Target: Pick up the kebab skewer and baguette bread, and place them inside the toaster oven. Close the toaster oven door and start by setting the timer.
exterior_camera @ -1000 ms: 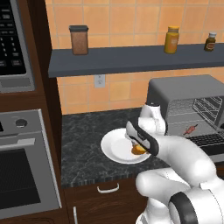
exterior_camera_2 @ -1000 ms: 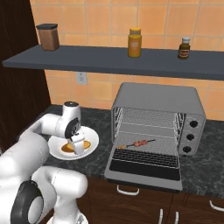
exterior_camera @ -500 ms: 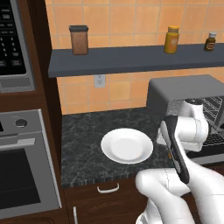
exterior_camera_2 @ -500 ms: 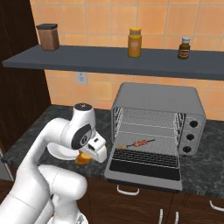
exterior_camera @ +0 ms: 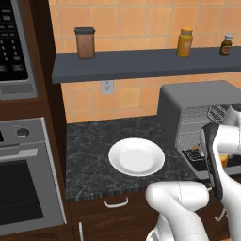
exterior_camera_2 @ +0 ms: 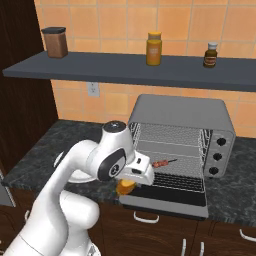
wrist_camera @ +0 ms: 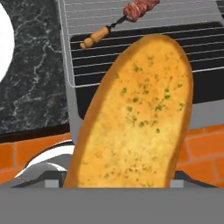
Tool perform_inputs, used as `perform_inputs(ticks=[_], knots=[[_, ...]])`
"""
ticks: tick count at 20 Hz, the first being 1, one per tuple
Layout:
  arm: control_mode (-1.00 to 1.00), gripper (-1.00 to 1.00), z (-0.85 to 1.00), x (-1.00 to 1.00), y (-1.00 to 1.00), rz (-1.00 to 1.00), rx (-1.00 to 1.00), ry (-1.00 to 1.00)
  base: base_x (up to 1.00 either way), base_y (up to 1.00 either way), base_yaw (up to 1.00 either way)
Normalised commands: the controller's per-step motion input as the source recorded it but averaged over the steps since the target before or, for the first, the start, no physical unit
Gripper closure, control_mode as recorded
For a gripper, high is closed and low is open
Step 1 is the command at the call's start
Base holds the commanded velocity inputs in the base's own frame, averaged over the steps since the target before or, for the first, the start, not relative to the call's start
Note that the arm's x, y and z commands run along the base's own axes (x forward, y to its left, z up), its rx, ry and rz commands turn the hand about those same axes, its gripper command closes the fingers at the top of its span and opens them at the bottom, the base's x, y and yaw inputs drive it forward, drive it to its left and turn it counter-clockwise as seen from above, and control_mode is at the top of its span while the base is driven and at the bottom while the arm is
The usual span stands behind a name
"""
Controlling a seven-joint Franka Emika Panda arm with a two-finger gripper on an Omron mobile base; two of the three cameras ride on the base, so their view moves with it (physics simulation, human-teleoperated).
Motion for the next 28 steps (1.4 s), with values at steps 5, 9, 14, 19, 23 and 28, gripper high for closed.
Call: perform_inputs(ticks=[5,9,14,19,23,28], knots=[[-1.00,1.00,0.06,0.55,-0.97,0.08,-0.04,0.00,0.00,0.00,0.00],[-1.00,1.00,-0.13,0.47,-0.30,0.03,-0.02,-0.14,0.00,0.00,0.00],[-1.00,1.00,-0.01,0.57,-0.63,0.00,0.00,-0.02,0.00,0.00,0.00],[-1.00,1.00,-0.24,0.46,-0.35,0.00,0.00,-0.01,0.00,0.00,0.00],[-1.00,1.00,-0.36,0.43,-0.25,0.00,0.00,0.00,0.00,0.00,0.00],[-1.00,1.00,-0.38,0.28,-0.16,0.00,0.00,0.00,0.00,0.00,0.00]])
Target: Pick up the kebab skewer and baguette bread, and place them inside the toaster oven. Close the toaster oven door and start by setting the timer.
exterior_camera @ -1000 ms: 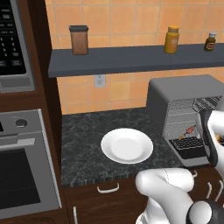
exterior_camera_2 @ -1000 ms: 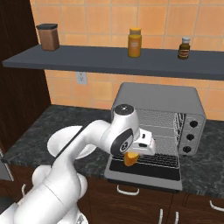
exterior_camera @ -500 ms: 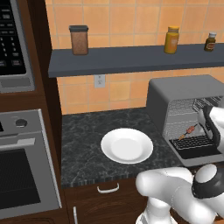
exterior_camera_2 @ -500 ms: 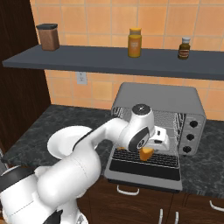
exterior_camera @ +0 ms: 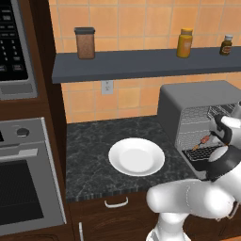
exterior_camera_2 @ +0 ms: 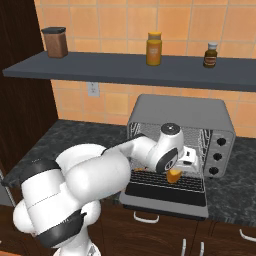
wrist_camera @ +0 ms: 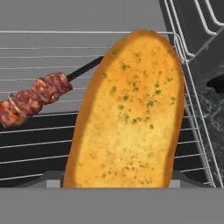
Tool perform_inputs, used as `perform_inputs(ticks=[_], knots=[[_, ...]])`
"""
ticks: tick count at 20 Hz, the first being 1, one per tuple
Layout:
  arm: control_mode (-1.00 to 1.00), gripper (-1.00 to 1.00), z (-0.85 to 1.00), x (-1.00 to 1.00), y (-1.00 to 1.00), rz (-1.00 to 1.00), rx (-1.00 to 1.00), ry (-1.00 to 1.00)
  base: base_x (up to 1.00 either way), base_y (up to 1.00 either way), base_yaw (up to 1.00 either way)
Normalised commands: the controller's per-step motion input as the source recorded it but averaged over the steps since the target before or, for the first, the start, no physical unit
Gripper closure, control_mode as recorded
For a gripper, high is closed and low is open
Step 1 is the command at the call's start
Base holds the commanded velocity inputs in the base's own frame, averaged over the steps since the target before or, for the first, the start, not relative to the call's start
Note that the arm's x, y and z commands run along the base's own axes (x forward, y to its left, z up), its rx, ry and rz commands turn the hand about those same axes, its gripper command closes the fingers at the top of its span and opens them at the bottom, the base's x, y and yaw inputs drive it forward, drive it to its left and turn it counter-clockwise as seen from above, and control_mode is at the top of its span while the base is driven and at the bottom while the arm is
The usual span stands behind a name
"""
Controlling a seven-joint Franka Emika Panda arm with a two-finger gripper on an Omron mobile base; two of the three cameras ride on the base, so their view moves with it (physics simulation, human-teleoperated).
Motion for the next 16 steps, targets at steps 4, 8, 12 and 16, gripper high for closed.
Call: perform_inputs(ticks=[4,8,12,16], knots=[[-1.00,1.00,-0.19,0.15,-0.16,0.00,0.00,0.00,0.00,0.00,0.00],[-1.00,1.00,-0.09,0.01,-0.15,0.00,0.00,0.00,0.00,0.00,0.00],[-1.00,1.00,-0.03,0.02,-0.14,0.00,0.00,0.00,0.00,0.00,0.00],[-1.00,1.00,-0.06,0.05,-0.06,0.00,0.02,0.00,0.00,0.00,0.00]])
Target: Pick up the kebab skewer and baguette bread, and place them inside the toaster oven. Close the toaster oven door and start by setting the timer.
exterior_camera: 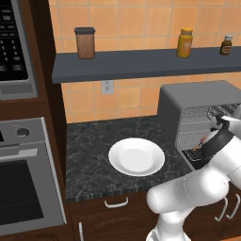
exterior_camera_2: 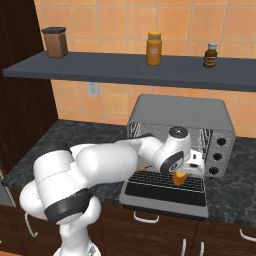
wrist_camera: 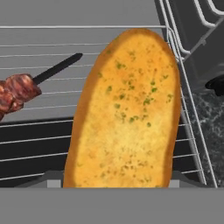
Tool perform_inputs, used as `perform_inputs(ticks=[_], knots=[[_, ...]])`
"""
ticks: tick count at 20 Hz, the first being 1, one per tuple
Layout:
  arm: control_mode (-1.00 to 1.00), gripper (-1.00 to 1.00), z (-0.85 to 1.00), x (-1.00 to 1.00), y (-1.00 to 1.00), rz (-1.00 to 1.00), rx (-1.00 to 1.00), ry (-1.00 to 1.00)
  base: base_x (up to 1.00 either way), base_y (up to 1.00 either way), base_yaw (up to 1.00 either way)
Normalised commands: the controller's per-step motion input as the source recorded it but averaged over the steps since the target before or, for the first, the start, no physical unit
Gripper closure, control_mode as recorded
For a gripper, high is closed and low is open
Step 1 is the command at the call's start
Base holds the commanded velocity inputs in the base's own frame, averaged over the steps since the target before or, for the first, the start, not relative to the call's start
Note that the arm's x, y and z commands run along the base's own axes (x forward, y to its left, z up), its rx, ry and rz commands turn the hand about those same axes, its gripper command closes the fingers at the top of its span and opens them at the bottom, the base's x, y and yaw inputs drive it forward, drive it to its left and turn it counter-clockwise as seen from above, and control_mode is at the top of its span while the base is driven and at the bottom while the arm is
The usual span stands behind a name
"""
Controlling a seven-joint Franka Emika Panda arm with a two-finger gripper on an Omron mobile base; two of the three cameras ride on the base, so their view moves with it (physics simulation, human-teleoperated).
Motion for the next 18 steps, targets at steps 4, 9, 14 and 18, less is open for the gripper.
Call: perform_inputs(ticks=[4,9,14,18], knots=[[-1.00,1.00,-0.08,0.04,0.00,0.00,0.02,-0.02,0.00,0.00,0.00],[-1.00,1.00,-0.06,0.05,0.00,0.00,0.02,-0.02,0.00,0.00,0.00],[-1.00,-1.00,-0.08,0.08,0.00,0.00,0.01,-0.01,0.00,0.00,0.00],[-1.00,-1.00,-0.06,0.12,0.00,0.00,0.00,-0.01,0.00,0.00,0.00]])
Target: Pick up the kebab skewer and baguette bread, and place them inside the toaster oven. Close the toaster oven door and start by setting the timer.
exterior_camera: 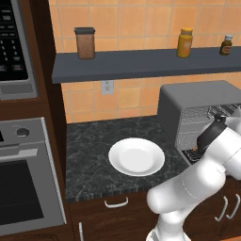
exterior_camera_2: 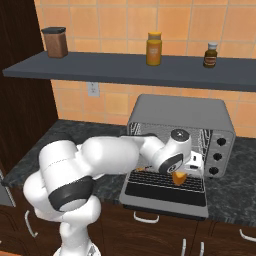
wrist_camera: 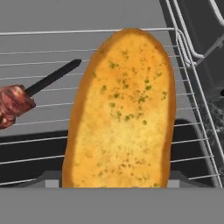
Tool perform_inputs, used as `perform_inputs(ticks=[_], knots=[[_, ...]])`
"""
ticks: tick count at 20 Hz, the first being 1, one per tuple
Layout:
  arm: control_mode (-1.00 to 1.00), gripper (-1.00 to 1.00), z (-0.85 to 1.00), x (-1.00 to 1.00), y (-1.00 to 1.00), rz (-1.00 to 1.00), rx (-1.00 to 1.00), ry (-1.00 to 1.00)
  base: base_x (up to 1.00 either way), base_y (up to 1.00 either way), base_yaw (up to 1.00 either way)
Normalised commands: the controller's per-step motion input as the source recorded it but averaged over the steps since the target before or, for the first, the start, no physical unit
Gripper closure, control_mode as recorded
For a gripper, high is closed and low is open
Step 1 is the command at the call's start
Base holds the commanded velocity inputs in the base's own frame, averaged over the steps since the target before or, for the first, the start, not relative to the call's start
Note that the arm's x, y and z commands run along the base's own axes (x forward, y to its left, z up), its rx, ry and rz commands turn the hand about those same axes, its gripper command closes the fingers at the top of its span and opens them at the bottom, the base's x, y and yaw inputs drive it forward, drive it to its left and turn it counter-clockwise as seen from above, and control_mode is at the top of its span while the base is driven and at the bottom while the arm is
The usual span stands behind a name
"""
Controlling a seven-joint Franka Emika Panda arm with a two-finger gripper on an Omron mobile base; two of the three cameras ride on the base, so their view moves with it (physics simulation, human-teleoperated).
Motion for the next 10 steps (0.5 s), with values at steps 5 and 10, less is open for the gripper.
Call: perform_inputs(ticks=[5,10], knots=[[-1.00,-1.00,-0.02,0.07,0.00,0.00,0.01,-0.01,0.00,0.00,0.00],[-1.00,-1.00,0.01,0.00,-0.03,0.00,0.01,-0.02,0.00,0.00,0.00]])
